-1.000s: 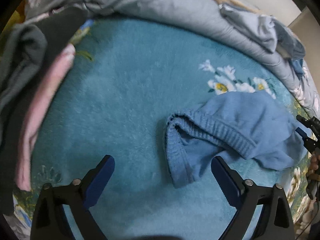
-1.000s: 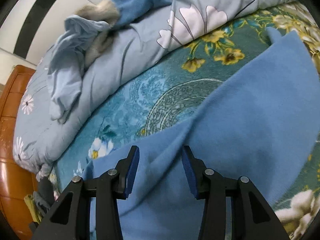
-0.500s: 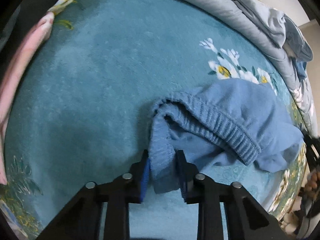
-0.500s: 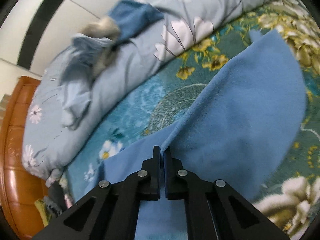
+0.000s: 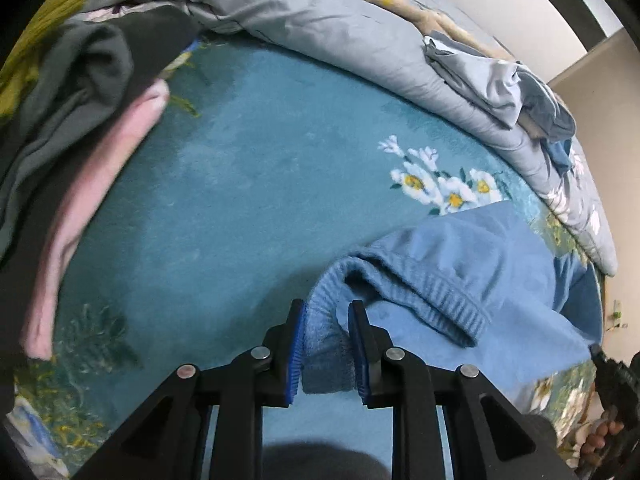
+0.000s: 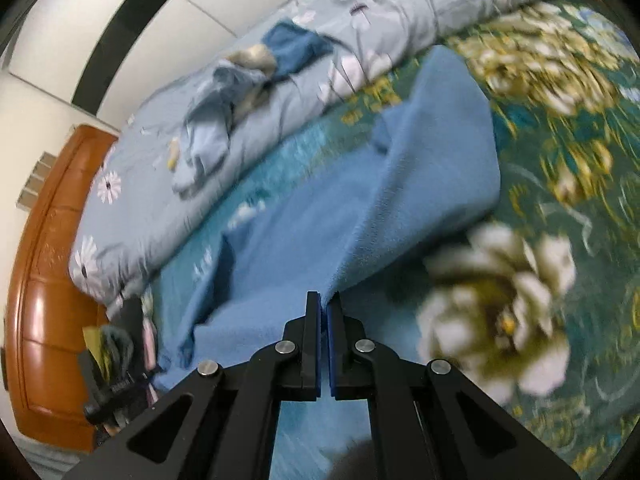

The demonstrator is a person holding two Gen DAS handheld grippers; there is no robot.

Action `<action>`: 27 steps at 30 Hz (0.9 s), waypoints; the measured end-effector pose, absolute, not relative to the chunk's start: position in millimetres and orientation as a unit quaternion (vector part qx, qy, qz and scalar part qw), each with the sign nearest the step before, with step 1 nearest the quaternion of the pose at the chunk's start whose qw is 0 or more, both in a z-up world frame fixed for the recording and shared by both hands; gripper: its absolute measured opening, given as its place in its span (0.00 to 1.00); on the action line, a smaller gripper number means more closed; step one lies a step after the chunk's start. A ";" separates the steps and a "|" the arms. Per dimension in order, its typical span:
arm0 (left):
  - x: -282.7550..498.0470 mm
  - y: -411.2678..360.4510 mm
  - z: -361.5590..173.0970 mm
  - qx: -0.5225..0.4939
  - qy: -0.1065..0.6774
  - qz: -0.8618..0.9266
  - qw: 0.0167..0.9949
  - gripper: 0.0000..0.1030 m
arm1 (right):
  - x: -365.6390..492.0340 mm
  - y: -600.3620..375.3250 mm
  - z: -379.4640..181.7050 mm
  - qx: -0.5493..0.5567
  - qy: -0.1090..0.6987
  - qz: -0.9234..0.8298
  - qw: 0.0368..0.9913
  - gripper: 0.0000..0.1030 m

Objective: Fold clothes
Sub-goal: 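Grasp the ribbed cuff with the left gripper while the right gripper grasps the other leg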

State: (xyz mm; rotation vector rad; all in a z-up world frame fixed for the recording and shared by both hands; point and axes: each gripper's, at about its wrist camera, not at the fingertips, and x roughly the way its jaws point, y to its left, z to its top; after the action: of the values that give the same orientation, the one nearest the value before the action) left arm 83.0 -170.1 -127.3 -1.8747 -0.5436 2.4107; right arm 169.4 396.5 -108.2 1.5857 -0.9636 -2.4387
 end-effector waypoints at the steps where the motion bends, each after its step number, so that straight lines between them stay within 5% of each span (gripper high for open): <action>1: 85.8 -172.9 -129.0 -0.605 -0.174 0.776 0.018 0.22 | 175.8 396.3 -113.3 0.526 -0.312 -0.790 0.039 0.02; 13: 102.6 -170.9 -145.6 -0.616 -0.170 0.769 0.007 0.23 | 191.5 416.2 -126.8 0.552 -0.302 -0.777 0.018 0.03; 18: 97.5 -165.4 -129.9 -0.606 -0.141 0.783 -0.009 0.38 | 166.2 432.3 -124.3 0.536 -0.279 -0.797 -0.004 0.05; 20: 93.4 -159.3 -121.2 -0.599 -0.126 0.791 -0.008 0.49 | 143.7 432.8 -130.1 0.535 -0.271 -0.800 -0.004 0.17; 22: 88.9 -152.0 -113.2 -0.594 -0.110 0.797 -0.006 0.56 | 119.3 428.5 -139.6 0.539 -0.258 -0.802 -0.007 0.46; 27: 84.3 -132.1 -102.1 -0.588 -0.070 0.806 0.000 0.61 | 70.6 416.4 -168.6 0.564 -0.209 -0.798 -0.045 0.46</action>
State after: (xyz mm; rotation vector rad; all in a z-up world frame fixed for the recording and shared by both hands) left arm 84.3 -132.1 -102.1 -1.8472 -0.2202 2.5320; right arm 70.6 416.4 -168.6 1.8235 -0.6769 -2.5807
